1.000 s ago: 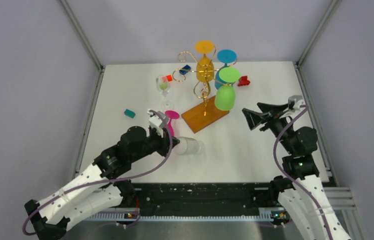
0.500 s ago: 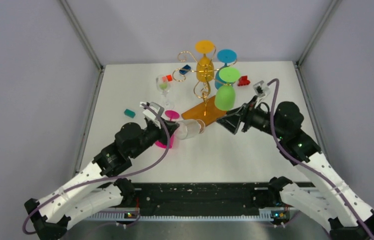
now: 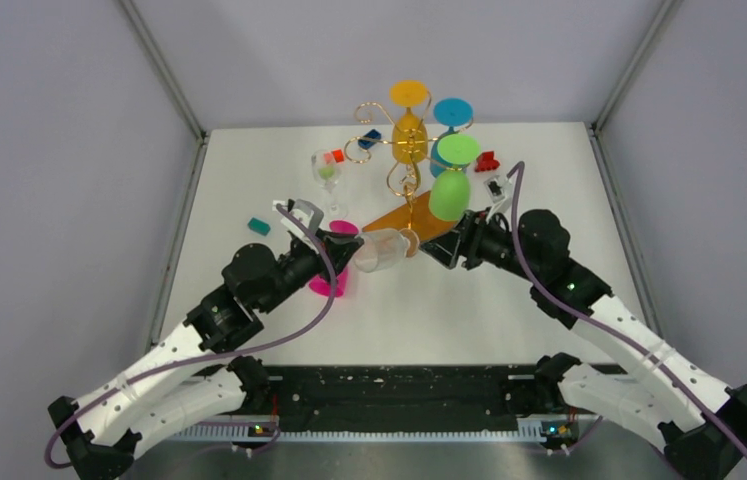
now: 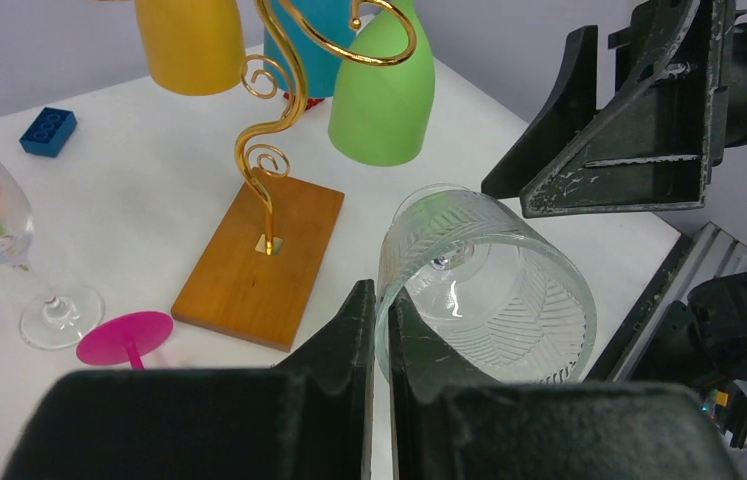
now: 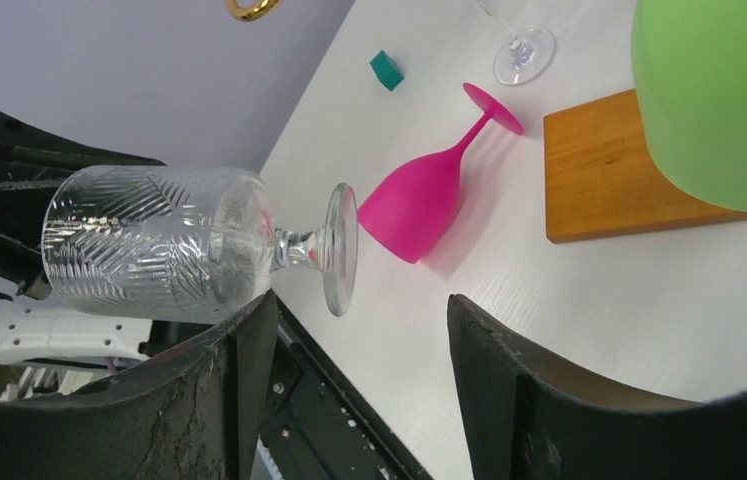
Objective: Place the wine glass upside down on the wine glass rack
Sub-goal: Turn the wine glass upside down at the wine rack.
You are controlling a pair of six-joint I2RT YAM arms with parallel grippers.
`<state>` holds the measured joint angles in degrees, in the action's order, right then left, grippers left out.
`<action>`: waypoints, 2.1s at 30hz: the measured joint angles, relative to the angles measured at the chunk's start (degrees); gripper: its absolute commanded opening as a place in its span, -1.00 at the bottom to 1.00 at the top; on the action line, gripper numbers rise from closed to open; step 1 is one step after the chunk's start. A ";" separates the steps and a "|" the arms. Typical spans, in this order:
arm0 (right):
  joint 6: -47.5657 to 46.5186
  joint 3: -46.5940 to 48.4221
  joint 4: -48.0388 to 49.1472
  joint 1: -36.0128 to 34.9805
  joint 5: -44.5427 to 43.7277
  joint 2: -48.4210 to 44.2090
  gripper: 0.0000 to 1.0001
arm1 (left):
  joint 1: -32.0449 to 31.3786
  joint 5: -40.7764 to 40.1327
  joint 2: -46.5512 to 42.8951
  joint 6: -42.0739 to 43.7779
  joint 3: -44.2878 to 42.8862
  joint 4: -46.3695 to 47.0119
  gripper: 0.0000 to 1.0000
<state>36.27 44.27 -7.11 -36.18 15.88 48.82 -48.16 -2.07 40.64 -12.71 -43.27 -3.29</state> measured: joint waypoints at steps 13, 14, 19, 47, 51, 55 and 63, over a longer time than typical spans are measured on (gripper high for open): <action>0.81 -0.04 5.27 -1.51 0.79 3.17 -0.10 | 0.00 2.93 0.81 -0.04 -0.09 2.10 -1.00; 0.81 -0.04 5.38 -1.60 0.83 3.54 -0.14 | 0.00 3.13 0.90 -0.07 -0.09 2.45 -1.00; 0.39 -0.04 5.42 -1.70 0.92 4.26 -0.40 | 0.00 3.50 0.90 -0.02 -0.09 3.39 -1.00; -6.54 -0.07 8.11 -2.19 0.72 0.98 -1.00 | -0.22 4.46 0.74 -0.24 0.63 8.41 -0.21; -9.81 -0.76 7.56 -2.23 -3.45 -3.74 -1.00 | -0.26 4.90 0.70 -1.07 0.63 10.97 -0.12; -13.00 -0.76 7.93 -2.23 -8.17 -6.56 -1.00 | -0.26 5.68 0.20 -1.81 0.92 11.28 -0.11; -31.82 -0.79 7.69 -2.23 -11.17 -8.63 -1.00 | -0.26 3.50 -4.57 -2.25 4.02 10.23 -0.15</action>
<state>4.45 43.48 0.58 -38.41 4.71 40.18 -48.42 1.43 36.07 -14.96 -39.24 6.94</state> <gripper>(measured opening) 0.031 0.438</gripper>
